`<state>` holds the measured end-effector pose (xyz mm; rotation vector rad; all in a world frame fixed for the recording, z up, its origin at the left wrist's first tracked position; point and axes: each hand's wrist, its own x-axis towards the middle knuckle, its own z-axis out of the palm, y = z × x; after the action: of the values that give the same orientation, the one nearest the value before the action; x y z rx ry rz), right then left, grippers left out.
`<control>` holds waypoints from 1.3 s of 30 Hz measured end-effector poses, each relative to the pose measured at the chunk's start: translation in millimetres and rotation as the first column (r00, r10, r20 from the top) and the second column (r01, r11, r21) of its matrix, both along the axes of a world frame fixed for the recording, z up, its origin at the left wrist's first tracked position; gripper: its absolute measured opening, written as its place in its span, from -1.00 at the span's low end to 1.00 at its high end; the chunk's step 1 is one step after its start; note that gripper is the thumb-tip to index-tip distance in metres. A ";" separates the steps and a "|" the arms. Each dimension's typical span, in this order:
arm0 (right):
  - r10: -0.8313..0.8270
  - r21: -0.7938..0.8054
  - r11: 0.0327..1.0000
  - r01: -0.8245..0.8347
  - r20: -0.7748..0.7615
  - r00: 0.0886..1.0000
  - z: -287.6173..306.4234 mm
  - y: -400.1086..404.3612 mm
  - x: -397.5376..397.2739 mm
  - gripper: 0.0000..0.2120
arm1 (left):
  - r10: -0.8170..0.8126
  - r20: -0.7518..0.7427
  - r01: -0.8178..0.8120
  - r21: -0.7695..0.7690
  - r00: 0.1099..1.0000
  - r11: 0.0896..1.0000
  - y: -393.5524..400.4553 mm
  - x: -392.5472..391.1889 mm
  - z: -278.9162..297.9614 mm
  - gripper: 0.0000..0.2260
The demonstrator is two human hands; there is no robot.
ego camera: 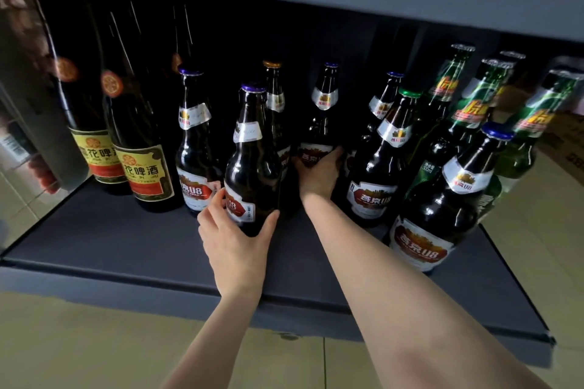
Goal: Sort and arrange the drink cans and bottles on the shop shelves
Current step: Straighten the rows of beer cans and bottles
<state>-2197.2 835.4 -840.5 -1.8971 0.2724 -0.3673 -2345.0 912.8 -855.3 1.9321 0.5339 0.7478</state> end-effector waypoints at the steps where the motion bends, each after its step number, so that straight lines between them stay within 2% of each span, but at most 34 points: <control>1: -0.004 -0.006 1.000 0.004 -0.027 1.000 0.9 0.8 0.2 -0.13 | 0.003 -0.001 -0.003 0.006 1.000 1.000 0.0 0.3 0.3 -0.28; 5: 0.002 -0.020 1.000 -0.004 -0.102 0.995 3.1 3.8 -10.2 -0.15 | 0.004 -0.007 -0.004 0.014 1.000 1.000 0.2 1.8 0.2 -0.27; 10: 0.085 -0.029 0.996 -0.089 -0.108 0.990 7.1 -3.6 -59.0 -0.22 | -0.010 -0.010 0.010 0.009 1.000 1.000 -0.1 0.7 5.0 -0.27; 12: 0.151 -0.077 0.984 -0.160 -0.117 0.982 7.1 -16.6 -88.3 -0.30 | -0.020 -0.006 0.020 0.015 1.000 1.000 0.0 -1.1 5.6 -0.27; 17: 0.289 -0.174 0.931 -0.320 -0.181 0.940 -1.1 -69.5 -156.9 -0.67 | -0.038 -0.010 0.038 0.042 0.999 0.998 1.7 -4.5 4.3 -0.27; 20: 0.304 -0.206 0.919 -0.337 -0.176 0.936 -2.2 -106.9 -187.0 -0.76 | -0.049 -0.060 0.052 0.038 0.997 0.998 1.1 -6.7 4.4 -0.26; 22: 0.259 -0.169 0.944 -0.285 -0.160 0.953 -1.9 -128.9 -201.3 -0.79 | -0.056 -0.081 0.059 0.043 0.995 0.997 3.1 -7.1 4.7 -0.26; 24: 0.173 -0.162 0.967 -0.196 -0.148 0.974 -0.2 -146.8 -210.2 -0.77 | -0.055 -0.094 0.059 0.031 0.994 0.998 3.4 -6.9 5.5 -0.28; 27: 0.062 -0.151 0.985 -0.081 -0.127 0.990 8.2 -165.4 -204.3 -0.60 | -0.053 -0.111 0.054 0.004 0.992 0.999 -0.4 -7.5 8.1 -0.28; 33: 0.064 -0.062 0.996 -0.071 -0.103 0.993 23.0 -166.7 -169.1 -0.26 | -0.063 -0.167 0.057 -0.042 0.984 0.998 -8.9 -12.1 18.1 -0.29; 36: -0.008 -0.087 0.996 -0.001 -0.106 0.994 25.5 -161.3 -162.5 -0.27 | -0.096 -0.180 0.088 -0.048 0.979 0.995 -5.3 -14.6 19.4 -0.28; 39: 0.020 -0.124 0.992 -0.032 -0.093 0.995 24.5 -157.6 -163.7 -0.31 | -0.127 -0.154 0.107 -0.128 0.980 0.986 -1.0 -15.1 19.5 -0.29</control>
<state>-2360.9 677.8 -816.0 -2.0424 0.2908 -0.2861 -2360.1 911.8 -835.8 1.9038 0.5460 0.4755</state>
